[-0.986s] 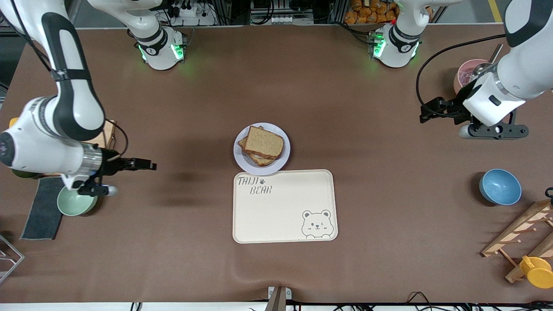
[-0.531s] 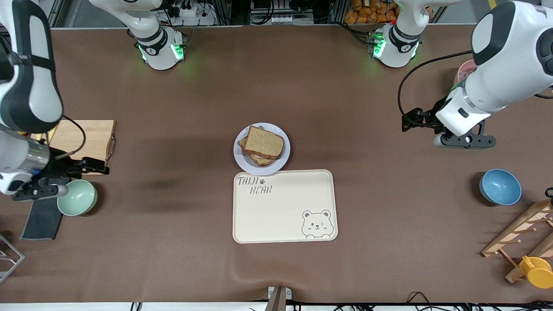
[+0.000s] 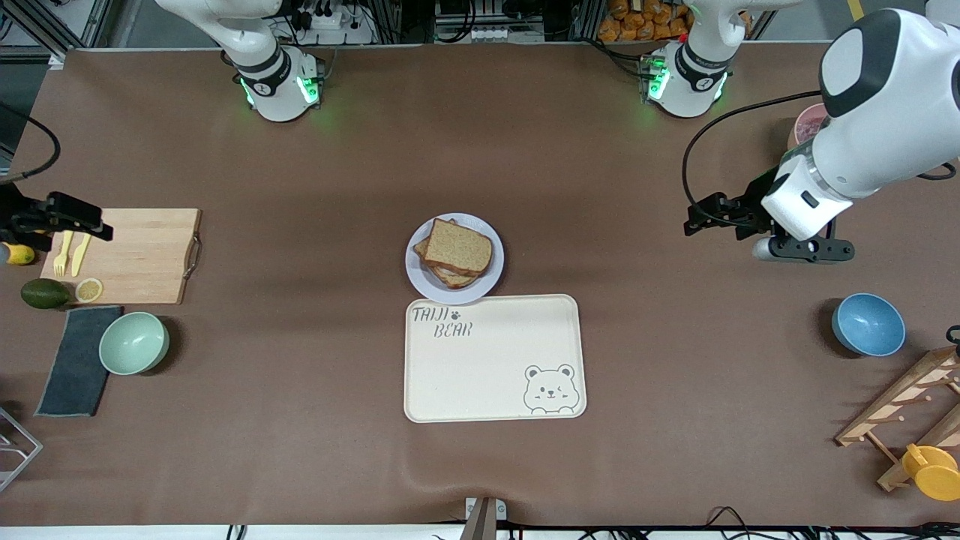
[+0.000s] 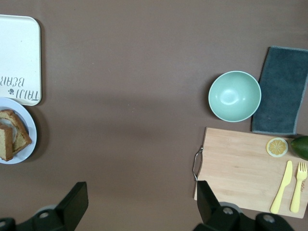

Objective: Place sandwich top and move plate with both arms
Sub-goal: 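Withdraw the right gripper while the left gripper moves toward the plate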

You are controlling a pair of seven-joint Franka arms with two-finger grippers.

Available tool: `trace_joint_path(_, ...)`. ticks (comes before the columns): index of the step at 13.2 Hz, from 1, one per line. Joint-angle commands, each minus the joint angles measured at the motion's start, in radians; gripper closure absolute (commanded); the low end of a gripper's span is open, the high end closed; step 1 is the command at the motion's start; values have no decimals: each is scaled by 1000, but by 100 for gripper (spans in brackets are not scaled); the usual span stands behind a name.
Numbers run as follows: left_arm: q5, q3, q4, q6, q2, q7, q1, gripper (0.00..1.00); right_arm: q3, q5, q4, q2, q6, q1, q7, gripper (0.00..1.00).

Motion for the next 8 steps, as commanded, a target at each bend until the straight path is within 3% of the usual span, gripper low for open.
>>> trace_joint_path(1,-53,0,-19,37,-14,12,38,0,28,-24,-14,-52,-11,-23,5,0)
trace_joint_path(8,-243,0,-22,60,67,157,125,0,23,-18,-86,-144,-48,-23,23,0)
